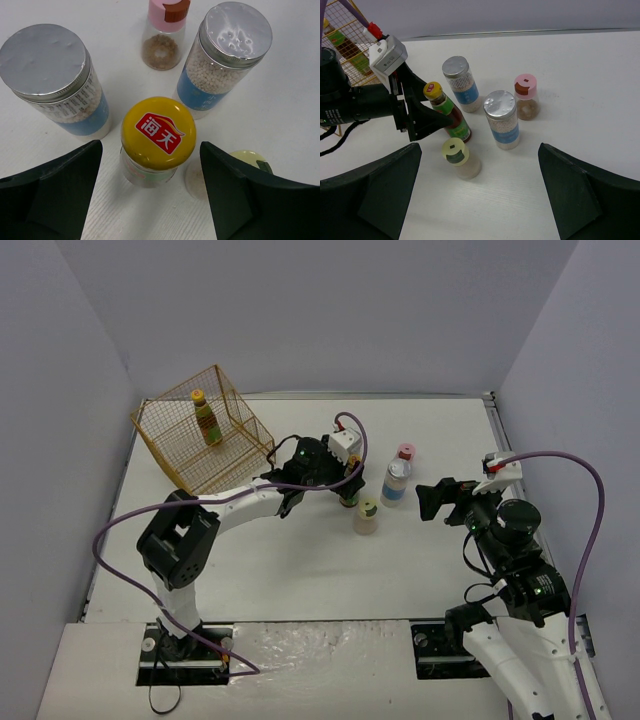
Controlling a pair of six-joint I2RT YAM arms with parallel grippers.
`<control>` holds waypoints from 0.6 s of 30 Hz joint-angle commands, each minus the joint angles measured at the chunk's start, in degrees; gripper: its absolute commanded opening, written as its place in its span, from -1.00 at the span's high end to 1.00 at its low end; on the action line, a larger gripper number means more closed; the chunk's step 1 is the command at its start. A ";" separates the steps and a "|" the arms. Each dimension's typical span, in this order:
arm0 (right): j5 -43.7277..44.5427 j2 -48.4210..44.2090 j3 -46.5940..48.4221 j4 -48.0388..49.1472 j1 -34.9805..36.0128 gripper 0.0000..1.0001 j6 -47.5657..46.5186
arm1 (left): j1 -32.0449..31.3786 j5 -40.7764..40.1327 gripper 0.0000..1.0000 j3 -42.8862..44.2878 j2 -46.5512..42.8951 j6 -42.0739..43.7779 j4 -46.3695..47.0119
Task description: Organize the condiment bottles
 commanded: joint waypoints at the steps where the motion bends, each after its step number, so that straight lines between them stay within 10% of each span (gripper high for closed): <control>1: 0.38 0.19 0.33 3.63 0.50 -1.00 -0.06 | -0.58 -0.93 -0.29 3.04 -2.26 1.31 7.54; 14: 0.50 0.17 0.07 3.63 0.70 -1.00 0.12 | -0.58 -1.91 0.99 -1.79 -8.52 0.39 8.47; 18: 0.27 0.28 0.15 3.63 0.78 -1.00 0.23 | -0.47 -5.35 1.00 -3.93 -14.94 -0.83 6.27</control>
